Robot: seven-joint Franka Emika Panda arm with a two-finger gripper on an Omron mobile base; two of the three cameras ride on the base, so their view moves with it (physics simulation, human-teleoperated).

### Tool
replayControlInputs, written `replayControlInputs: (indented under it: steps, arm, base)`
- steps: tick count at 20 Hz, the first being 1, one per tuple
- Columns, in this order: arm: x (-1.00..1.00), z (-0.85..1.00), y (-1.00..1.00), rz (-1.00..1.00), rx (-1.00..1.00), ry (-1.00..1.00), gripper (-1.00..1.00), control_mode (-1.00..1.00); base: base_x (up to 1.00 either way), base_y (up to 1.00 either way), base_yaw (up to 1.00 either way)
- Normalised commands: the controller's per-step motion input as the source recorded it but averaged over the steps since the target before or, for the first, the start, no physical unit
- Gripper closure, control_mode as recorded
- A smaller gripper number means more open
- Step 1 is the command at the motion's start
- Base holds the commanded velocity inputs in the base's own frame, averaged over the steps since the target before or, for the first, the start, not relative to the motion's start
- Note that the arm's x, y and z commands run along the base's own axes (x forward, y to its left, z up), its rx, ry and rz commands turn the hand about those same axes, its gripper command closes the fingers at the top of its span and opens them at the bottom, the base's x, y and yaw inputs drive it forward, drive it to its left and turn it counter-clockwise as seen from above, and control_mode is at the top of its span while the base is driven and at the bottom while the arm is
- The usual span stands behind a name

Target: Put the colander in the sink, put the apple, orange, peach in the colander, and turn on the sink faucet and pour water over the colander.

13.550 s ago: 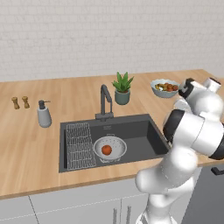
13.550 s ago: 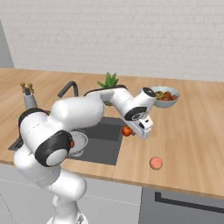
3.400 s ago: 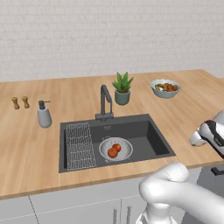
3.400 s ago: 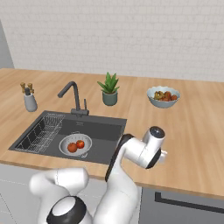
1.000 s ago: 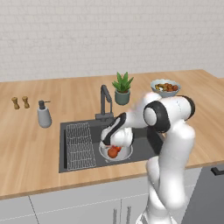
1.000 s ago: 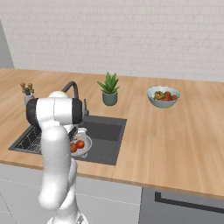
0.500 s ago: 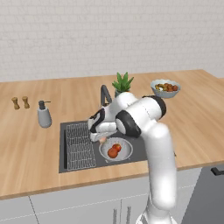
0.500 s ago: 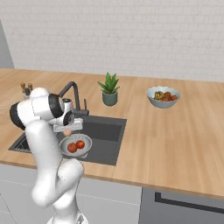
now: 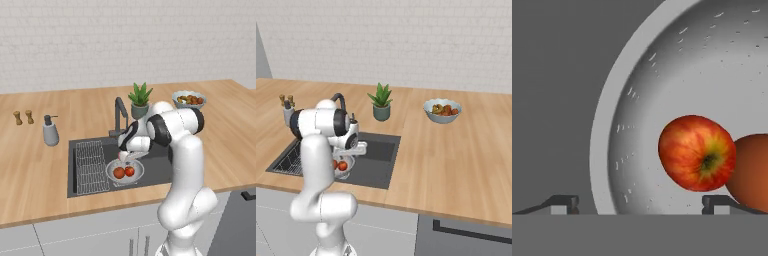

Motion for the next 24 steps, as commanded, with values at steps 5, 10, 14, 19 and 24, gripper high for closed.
replayControlInputs:
  steps: [5,10,14,19,24]
  arm:
    - [-0.38,0.11,-0.32,0.00,0.09,-0.17,-1.00,-1.00]
    - [-0.45,0.46,-0.23,0.00,0.10,-0.23,-1.00,-1.00]
    - [-0.62,0.41,-0.51,0.00,0.15,-0.26,-1.00,-1.00]
    - [-0.54,0.50,-0.90,0.00,0.27,-0.29,-1.00,-1.00]
    - [-0.78,0.42,-0.77,-0.09,0.20,-0.24,-1.00,-1.00]
  base:
    - [0.00,0.00,0.00]
    - [0.00,0.00,0.00]
    - [0.00,0.00,0.00]
    - [0.00,0.00,0.00]
    - [0.00,0.00,0.00]
